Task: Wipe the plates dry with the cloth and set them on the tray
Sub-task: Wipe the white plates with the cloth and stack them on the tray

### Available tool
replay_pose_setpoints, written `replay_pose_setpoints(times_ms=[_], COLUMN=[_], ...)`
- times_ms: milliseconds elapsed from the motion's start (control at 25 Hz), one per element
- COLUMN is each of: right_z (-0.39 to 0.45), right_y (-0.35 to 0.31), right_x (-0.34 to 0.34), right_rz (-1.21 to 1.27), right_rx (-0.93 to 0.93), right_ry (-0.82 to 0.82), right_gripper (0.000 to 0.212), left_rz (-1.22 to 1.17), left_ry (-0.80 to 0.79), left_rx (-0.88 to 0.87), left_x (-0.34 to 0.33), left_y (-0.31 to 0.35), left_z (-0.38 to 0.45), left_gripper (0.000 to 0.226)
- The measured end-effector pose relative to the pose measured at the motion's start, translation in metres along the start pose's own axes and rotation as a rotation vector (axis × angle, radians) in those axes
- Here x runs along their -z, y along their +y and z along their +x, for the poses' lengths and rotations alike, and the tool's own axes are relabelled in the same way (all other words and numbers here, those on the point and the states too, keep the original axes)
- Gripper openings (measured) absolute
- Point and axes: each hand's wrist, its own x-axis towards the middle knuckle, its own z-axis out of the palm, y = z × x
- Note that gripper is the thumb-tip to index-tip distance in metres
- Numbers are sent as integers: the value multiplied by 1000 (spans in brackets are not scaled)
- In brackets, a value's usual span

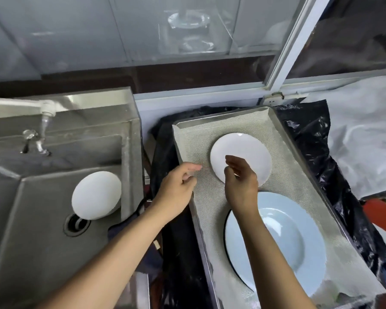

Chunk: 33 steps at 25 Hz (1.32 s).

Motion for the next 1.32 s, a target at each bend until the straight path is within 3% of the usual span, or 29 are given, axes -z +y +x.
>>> replay_pose_setpoints(times_ms=[440,920,1320], right_z=[-114,-237,-256], right_y=[-58,-81,-29], right_x=[-117,-272,-353], right_rz=[50,10,-71], right_rx=[92,-24,-186], right_ry=[-233,-189,-242], right_gripper=[29,30,31], left_rz=[-26,-34,-69], left_ry=[172,137,180], left_rx=[6,65,155], left_x=[146,323,364], left_y=[-37,-139,-241], left_z=[-89,-139,-124], left_gripper=[41,36,35])
